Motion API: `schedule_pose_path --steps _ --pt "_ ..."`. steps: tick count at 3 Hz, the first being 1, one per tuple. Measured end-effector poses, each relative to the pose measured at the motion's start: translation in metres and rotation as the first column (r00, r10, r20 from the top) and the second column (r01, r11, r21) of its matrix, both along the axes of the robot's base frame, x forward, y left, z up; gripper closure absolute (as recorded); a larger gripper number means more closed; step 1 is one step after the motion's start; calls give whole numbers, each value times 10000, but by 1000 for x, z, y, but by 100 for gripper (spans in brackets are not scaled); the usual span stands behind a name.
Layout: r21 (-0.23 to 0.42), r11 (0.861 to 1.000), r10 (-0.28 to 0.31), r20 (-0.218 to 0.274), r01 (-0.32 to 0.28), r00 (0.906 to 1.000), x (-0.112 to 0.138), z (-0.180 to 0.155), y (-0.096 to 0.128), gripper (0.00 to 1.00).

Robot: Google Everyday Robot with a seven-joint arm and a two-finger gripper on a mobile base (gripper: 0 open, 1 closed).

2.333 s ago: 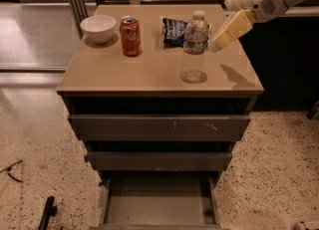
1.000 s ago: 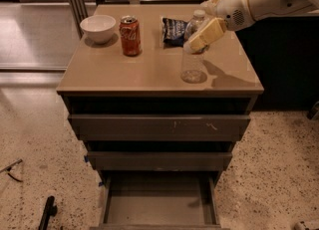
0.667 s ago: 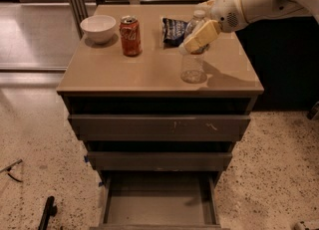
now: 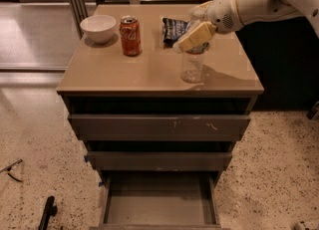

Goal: Place water bottle into bottom drawer

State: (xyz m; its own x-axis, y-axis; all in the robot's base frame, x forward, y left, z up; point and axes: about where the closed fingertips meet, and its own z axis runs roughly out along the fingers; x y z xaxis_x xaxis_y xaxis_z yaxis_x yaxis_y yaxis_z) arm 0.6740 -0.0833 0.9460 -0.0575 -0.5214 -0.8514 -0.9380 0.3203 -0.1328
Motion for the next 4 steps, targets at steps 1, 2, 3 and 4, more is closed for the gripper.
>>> schedule_pose_path --steps 1,2,3,4 --pt "0 10000 0 0 0 10000 0 0 0 49" --pt "0 10000 1 -1 -1 10000 0 0 0 73" --pt "0 10000 1 -1 -1 10000 0 0 0 96" --pt "1 10000 2 0 -2 10000 0 0 0 100"
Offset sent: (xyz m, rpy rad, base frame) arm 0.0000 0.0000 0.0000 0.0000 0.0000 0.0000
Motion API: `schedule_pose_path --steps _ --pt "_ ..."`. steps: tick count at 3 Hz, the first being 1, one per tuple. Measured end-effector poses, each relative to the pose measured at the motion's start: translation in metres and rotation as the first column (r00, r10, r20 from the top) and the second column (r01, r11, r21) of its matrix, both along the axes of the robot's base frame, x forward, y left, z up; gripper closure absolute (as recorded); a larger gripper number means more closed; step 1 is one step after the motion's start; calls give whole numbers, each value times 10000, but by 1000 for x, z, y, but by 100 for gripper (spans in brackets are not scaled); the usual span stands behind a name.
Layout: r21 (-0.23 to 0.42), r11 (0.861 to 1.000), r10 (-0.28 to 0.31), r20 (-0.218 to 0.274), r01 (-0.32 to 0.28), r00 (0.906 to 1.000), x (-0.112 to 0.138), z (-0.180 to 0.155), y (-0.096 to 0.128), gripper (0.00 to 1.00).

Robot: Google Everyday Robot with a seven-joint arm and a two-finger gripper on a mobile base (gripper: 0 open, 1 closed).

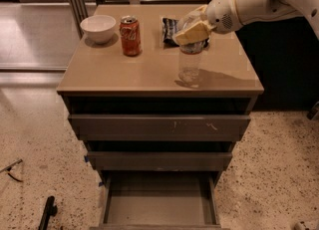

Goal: Place water bottle into bottom drawer

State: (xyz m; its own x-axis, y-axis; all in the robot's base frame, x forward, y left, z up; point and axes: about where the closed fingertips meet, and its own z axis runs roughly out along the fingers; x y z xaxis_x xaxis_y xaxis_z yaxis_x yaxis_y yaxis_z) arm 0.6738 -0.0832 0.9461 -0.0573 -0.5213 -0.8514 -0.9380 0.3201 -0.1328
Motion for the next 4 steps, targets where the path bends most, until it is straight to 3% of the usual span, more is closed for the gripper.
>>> schedule_pose_path --steps 1,2,3,4 --pt "149 9999 79 176 -82 9998 -18 12 -2 100" --pt "345 9994 27 592 -47 9982 -53 33 -4 100" --pt "418 9991 20 646 -47 9979 -107 46 -4 100" --pt "401 9991 139 -553 -117 9984 -169 36 -4 100"
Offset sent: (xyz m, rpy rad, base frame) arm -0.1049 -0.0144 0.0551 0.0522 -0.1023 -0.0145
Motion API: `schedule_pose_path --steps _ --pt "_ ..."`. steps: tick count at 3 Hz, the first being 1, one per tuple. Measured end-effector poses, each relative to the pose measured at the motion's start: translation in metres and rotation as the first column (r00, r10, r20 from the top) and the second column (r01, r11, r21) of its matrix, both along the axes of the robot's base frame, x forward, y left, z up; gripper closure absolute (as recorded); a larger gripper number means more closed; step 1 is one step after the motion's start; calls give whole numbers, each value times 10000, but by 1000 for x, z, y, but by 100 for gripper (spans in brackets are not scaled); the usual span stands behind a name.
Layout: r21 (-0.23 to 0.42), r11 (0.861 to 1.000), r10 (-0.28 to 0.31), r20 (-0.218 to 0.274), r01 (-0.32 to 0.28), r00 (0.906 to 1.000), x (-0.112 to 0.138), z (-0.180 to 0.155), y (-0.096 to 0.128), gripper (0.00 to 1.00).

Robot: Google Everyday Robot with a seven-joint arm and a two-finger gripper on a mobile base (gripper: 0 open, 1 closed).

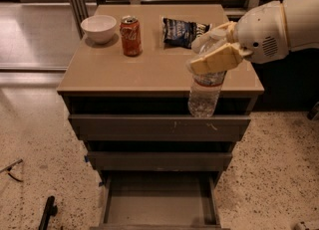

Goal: Place water bottle into bottom drawer

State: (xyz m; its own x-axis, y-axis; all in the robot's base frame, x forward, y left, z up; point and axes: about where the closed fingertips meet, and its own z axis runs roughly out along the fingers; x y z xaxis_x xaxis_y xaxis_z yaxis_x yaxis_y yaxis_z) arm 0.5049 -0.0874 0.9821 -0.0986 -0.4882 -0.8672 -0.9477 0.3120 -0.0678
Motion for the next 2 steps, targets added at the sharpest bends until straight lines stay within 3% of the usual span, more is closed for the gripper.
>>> schedule_pose_path --steps 1,2 --pt "-51 10000 64 -238 -65 9997 -10 -5 1 100" --pt "250 9996 154 -117 -151 9998 -18 -23 6 100"
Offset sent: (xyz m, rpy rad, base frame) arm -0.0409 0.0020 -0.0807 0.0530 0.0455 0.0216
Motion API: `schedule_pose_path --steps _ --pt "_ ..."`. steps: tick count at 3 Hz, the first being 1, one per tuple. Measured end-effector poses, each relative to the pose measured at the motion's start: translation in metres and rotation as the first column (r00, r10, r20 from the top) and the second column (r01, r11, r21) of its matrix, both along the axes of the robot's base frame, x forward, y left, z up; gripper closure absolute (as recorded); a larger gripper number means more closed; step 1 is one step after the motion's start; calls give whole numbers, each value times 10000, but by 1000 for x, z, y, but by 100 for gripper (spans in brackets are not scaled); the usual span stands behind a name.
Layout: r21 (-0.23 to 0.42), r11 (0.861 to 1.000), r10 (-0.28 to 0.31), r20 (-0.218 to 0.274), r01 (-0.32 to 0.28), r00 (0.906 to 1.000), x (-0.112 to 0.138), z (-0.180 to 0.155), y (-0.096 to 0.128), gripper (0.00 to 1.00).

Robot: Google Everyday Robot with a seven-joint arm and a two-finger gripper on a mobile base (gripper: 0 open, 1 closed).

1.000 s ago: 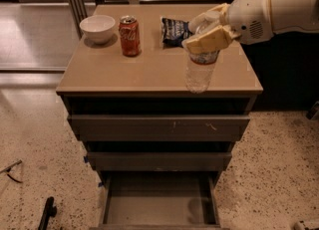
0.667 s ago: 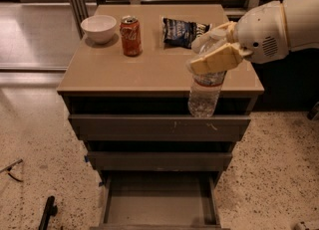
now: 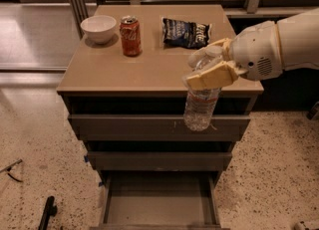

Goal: Place water bottle into bottom drawer

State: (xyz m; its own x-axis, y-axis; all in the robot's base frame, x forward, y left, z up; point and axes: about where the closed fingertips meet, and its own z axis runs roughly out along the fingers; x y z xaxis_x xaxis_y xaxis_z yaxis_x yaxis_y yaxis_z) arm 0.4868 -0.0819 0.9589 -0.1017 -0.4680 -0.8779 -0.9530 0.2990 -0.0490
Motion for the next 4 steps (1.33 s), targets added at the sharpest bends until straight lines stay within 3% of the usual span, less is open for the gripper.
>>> schedule_pose_path --steps 1,2,3,4 --pt "501 9987 44 11 -45 10000 -16 -64 4 100" --pt "650 9972 395 -248 -378 9989 -31 -176 11 100" --pt "569 9966 632 -669 -594 9958 -44 -240 14 100" --pt "600 9963 662 -726 -619 9952 -45 -244 15 100"
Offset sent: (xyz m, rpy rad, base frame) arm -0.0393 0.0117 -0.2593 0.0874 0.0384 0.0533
